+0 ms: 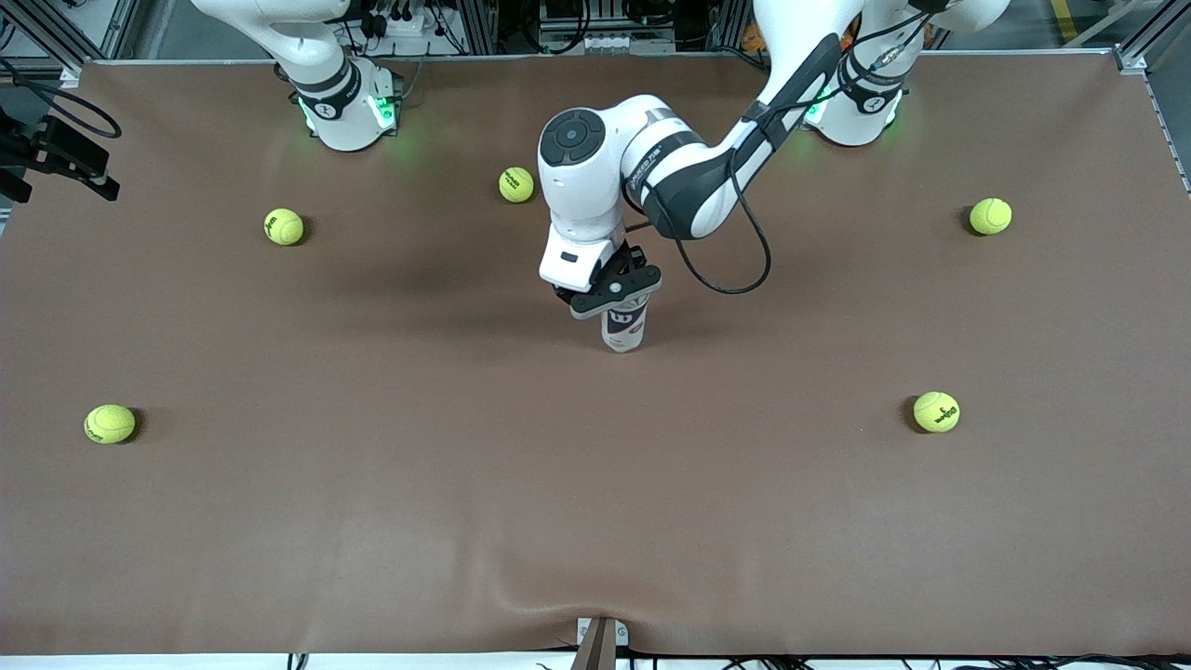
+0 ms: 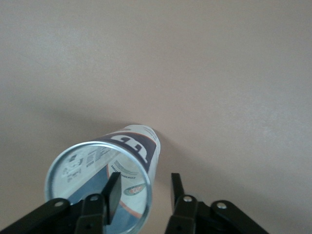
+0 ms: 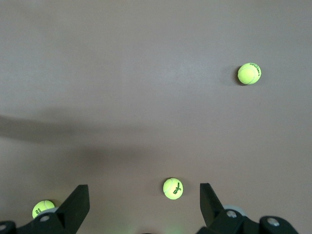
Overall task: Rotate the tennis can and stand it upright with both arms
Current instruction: 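Lower the upright can onto the table and open the left gripper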
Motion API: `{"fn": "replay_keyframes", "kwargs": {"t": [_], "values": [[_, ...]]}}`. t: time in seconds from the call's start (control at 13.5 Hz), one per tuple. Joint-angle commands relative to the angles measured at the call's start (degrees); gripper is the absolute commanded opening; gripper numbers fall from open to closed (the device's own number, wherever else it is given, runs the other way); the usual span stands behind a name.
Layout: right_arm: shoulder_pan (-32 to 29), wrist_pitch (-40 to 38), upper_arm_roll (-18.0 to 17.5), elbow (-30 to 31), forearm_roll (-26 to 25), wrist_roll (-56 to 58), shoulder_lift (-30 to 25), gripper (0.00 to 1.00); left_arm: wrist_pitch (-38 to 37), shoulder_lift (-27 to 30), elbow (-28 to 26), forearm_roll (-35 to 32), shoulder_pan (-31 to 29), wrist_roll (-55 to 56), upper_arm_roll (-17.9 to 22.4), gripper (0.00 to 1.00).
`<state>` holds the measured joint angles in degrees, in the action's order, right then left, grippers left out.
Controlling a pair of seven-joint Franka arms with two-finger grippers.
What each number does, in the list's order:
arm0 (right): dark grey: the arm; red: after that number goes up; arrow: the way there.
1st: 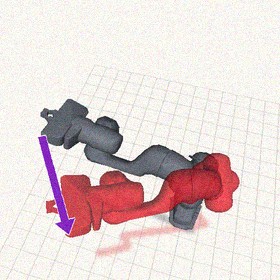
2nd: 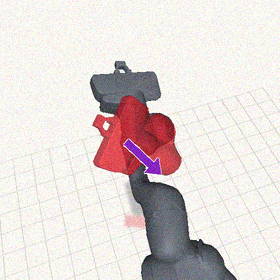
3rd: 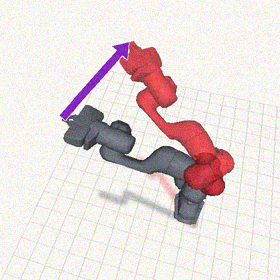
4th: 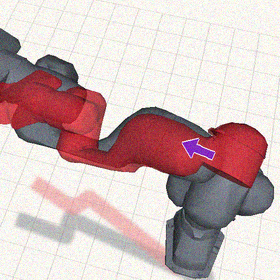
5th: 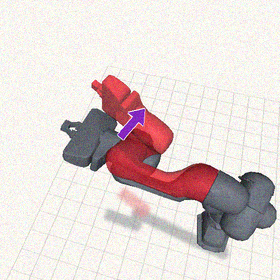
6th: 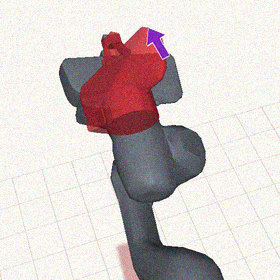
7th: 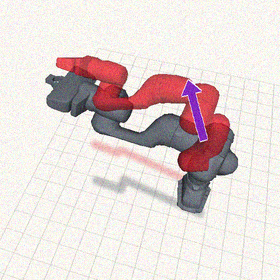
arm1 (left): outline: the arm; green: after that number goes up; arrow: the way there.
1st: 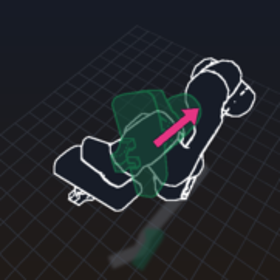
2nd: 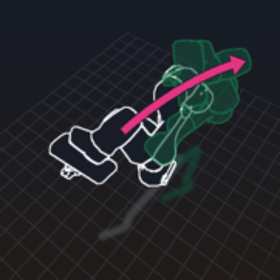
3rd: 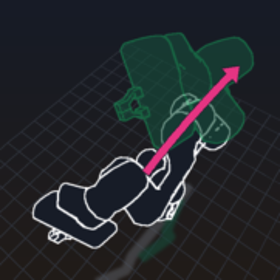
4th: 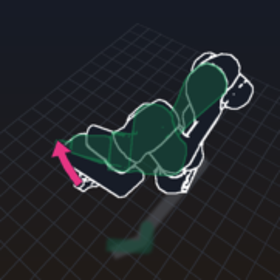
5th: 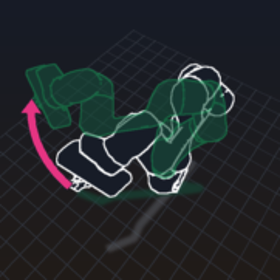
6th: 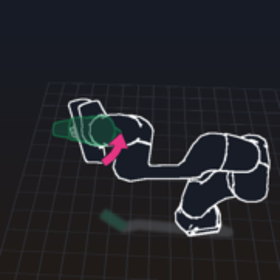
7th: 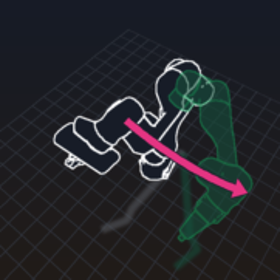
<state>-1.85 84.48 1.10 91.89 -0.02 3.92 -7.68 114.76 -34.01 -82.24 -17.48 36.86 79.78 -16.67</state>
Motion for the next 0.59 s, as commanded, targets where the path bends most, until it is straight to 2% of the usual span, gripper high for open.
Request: {"fn": "replay_keyframes", "kwargs": {"t": [0.0,0.37,0.52], "values": [[0.35,-0.37,-0.04,-1.28,-0.51,0.13,0.65,1.00,-0.67,0.00,1.38,-2.56,1.11,1.08,0.50,1.00],[0.01,-0.37,-0.04,-1.37,-0.42,0.13,0.65,1.00,-1.55,3.60,1.47,-2.92,-0.03,0.12,0.41,1.00],[-0.08,-0.28,-0.04,-1.37,-0.25,0.13,0.65,1.00,-1.90,5.18,1.47,-2.39,-2.39,-2.33,0.32,1.00]]}}
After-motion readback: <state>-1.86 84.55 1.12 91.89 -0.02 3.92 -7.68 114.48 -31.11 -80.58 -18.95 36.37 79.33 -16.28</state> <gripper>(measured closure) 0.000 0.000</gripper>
